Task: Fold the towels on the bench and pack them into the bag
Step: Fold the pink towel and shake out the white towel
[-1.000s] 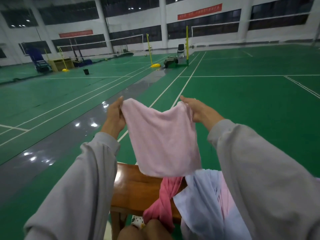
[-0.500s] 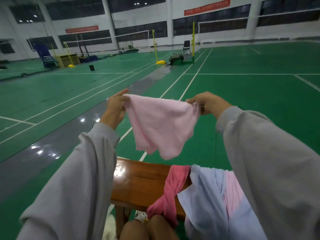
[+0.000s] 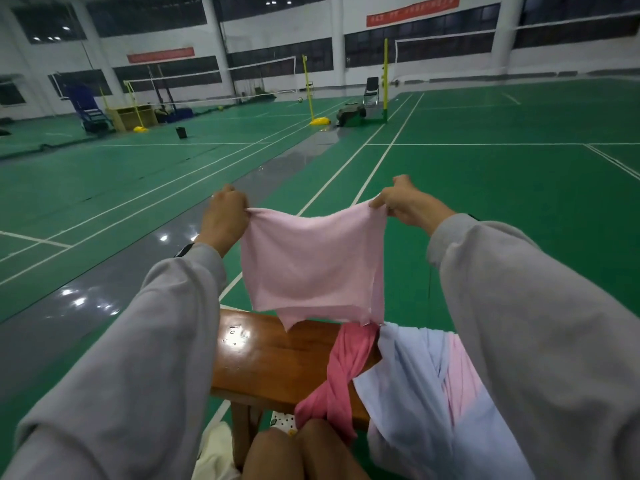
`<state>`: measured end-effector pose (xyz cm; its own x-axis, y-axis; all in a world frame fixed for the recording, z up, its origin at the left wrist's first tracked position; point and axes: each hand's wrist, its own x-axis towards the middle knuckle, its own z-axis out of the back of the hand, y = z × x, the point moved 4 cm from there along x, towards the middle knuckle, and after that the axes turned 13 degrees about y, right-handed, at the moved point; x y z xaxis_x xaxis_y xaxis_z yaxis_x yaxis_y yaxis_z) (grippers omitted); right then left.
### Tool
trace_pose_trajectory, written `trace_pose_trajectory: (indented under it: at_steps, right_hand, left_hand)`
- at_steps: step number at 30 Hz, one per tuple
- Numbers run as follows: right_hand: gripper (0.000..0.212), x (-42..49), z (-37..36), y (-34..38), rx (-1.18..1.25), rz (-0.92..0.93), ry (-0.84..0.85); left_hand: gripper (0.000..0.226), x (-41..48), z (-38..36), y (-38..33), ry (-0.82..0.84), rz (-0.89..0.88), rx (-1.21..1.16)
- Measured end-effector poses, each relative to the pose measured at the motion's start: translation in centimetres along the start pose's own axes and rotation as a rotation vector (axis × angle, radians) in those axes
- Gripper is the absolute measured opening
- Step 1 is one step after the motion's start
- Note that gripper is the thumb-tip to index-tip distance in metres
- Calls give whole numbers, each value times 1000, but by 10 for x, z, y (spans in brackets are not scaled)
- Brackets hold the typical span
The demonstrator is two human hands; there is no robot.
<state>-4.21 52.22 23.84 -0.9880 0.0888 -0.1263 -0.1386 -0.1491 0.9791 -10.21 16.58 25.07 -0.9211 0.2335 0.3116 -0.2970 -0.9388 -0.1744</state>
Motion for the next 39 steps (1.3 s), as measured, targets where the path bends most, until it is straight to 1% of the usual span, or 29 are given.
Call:
trace_pose_trajectory:
  at_steps: [1,2,3,4,6,8,11,13,15,18,20,23,29,33,39]
  right_hand:
    - [93,-4,-5,2,-42,2,77]
    - [90,-6,-8,1,-157,2,134]
    - [78,-10,-10,2,-353,-3,164]
    - [57,-11,-10,2,-589,-3,156]
    - [9,-16,-11,3,-999,14,60]
    - [19,-19,-13,2,-1258,73,-2]
    - [19,-29,-14,4,-1481,150,-82]
    - [21,-29,-13,4,-1600,179,-116]
    - [22,-28,-12,4,-1634,191,-129]
    - [20,-27,-13,3,-1634,175,-145]
    - [19,-25,-14,4,-1627,164,-154]
    - [19,-25,-15,1,-1632,148,-142]
    - [19,-28,-16,-2,-1642,146,-140]
    - [21,-30,-17,2,-1624,152,-150]
    - [20,-32,-20,8,-1541,171,-219]
  left_hand:
    - [13,0,0,-1,15,17,14]
    - [13,-1,0,-2,26,24,24]
    - [13,-2,1,-3,32,25,26]
    - [14,-2,1,-4,37,19,28]
    - [12,-6,1,-6,58,5,48]
    - [9,-9,2,-9,61,-14,63]
    - [11,-13,4,-17,41,-79,61]
    - [15,-14,2,-18,67,-142,89]
    - [17,-13,0,-17,90,-172,165]
    - [7,-12,-3,-14,104,-154,239]
    - [8,-12,-3,-13,87,-123,231]
    - [10,-12,-3,-10,56,-125,206]
    - [4,-15,3,-13,76,-104,215]
    - [1,-22,6,-21,5,-133,242]
    - [16,-27,3,-24,25,-51,141]
